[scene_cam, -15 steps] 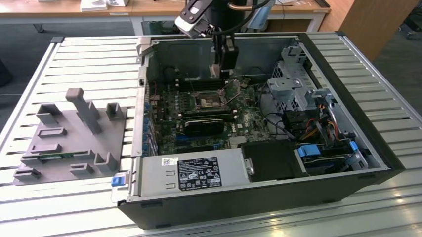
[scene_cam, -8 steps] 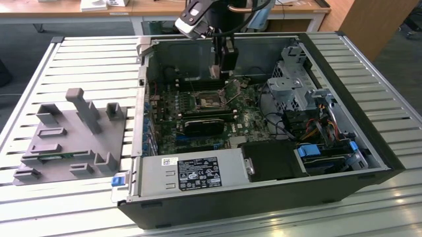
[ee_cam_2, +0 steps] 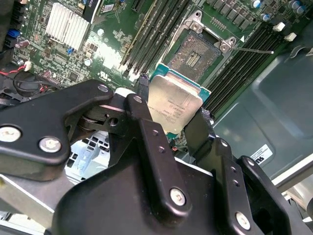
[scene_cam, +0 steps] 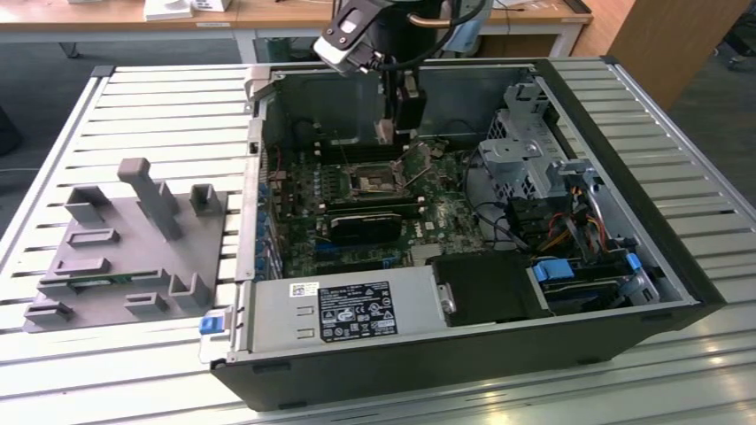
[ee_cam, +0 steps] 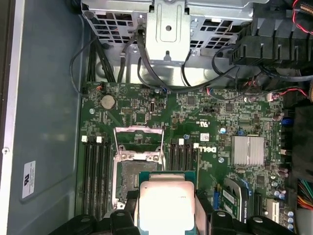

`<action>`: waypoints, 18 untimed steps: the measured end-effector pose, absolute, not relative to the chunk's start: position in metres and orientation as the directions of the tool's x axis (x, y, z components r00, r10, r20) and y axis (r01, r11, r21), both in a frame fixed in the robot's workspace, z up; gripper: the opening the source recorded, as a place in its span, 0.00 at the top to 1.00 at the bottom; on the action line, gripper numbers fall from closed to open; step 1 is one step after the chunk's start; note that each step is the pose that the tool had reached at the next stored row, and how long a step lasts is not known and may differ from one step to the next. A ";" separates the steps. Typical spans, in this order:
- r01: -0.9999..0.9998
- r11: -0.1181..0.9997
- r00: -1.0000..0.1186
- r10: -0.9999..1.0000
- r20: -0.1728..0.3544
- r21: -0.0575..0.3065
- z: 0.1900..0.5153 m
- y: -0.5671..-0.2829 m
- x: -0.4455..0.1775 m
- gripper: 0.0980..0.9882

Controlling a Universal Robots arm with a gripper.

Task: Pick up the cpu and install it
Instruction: 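Place the cpu into insertion slot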

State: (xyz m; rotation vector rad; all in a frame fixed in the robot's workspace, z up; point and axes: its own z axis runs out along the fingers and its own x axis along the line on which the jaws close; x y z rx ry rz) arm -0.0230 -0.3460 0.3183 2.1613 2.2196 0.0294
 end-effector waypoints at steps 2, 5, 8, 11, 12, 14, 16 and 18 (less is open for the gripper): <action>0.999 0.027 -0.026 0.999 -0.018 0.044 0.317 -0.346 -0.023 0.50; 0.999 0.027 -0.026 0.999 -0.018 0.044 0.316 -0.346 -0.023 0.50; 0.999 0.027 -0.026 0.999 -0.018 0.044 0.313 -0.346 -0.023 0.50; 0.999 0.029 -0.028 0.999 -0.018 0.044 0.308 -0.346 -0.023 0.50; 0.999 0.029 -0.028 0.999 -0.018 0.044 0.307 -0.346 -0.024 0.50; 0.999 0.029 -0.029 0.999 -0.018 0.044 0.305 -0.346 -0.024 0.50; 0.999 0.029 -0.029 0.999 -0.018 0.044 0.303 -0.346 -0.024 0.50; 0.999 0.029 -0.028 0.999 -0.018 0.044 0.302 -0.346 -0.024 0.50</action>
